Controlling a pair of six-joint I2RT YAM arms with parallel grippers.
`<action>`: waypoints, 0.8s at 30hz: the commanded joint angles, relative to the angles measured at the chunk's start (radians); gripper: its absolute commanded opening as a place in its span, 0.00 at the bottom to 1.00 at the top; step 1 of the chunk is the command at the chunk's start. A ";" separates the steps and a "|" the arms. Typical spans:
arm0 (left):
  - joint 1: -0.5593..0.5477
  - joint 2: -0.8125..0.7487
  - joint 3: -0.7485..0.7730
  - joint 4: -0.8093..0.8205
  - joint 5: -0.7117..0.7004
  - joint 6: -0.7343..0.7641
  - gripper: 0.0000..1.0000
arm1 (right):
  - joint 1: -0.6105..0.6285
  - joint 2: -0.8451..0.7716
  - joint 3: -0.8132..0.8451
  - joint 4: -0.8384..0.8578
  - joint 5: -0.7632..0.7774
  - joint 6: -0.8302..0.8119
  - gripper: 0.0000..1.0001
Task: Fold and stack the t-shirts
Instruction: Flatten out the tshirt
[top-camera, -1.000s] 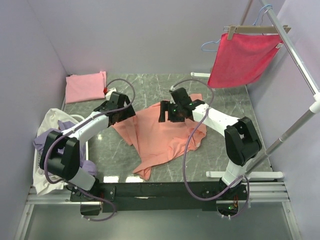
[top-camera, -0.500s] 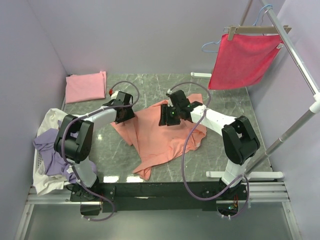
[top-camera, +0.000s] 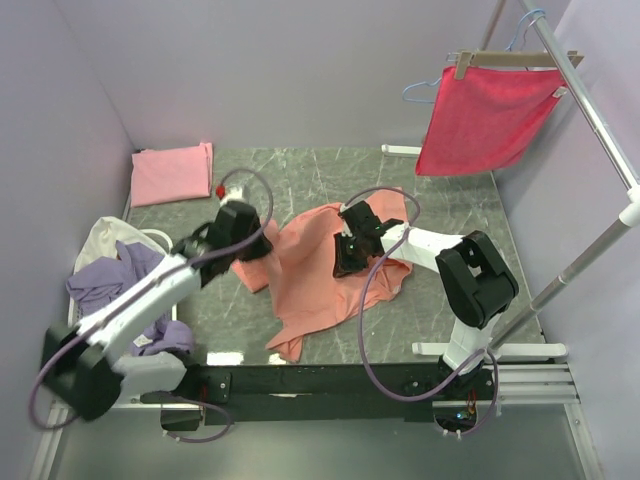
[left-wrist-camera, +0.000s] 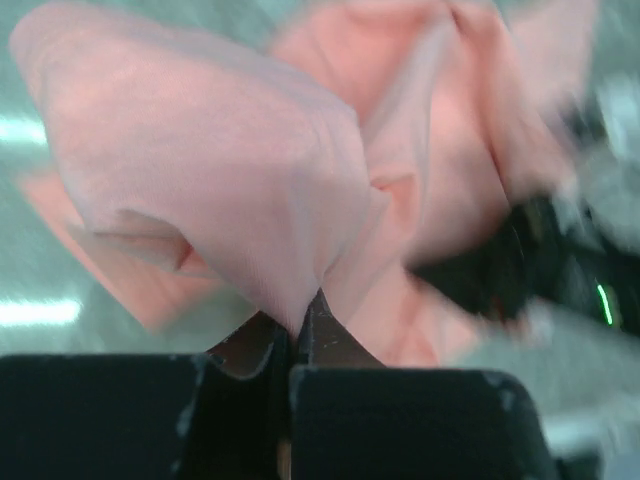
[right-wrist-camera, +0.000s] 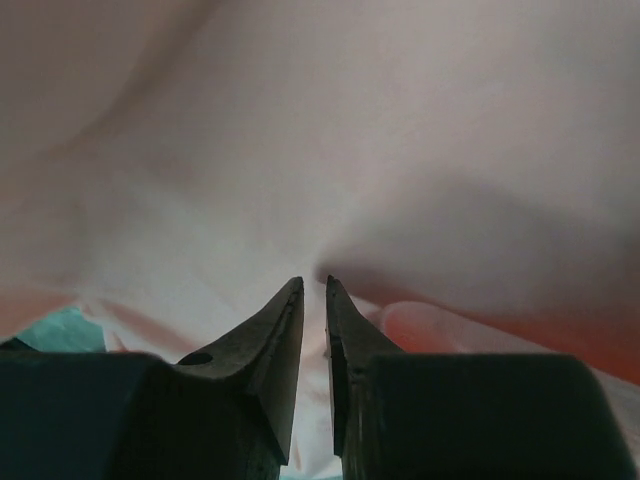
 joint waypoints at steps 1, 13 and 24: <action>-0.130 -0.202 -0.183 -0.211 0.152 -0.193 0.01 | 0.005 -0.062 -0.012 -0.031 0.047 -0.018 0.22; -0.290 -0.698 -0.313 -0.490 0.187 -0.548 0.99 | -0.004 -0.334 0.000 -0.227 0.350 -0.041 0.48; -0.273 -0.175 -0.030 -0.536 -0.442 -0.413 0.99 | -0.122 -0.277 0.071 -0.164 0.309 -0.093 0.52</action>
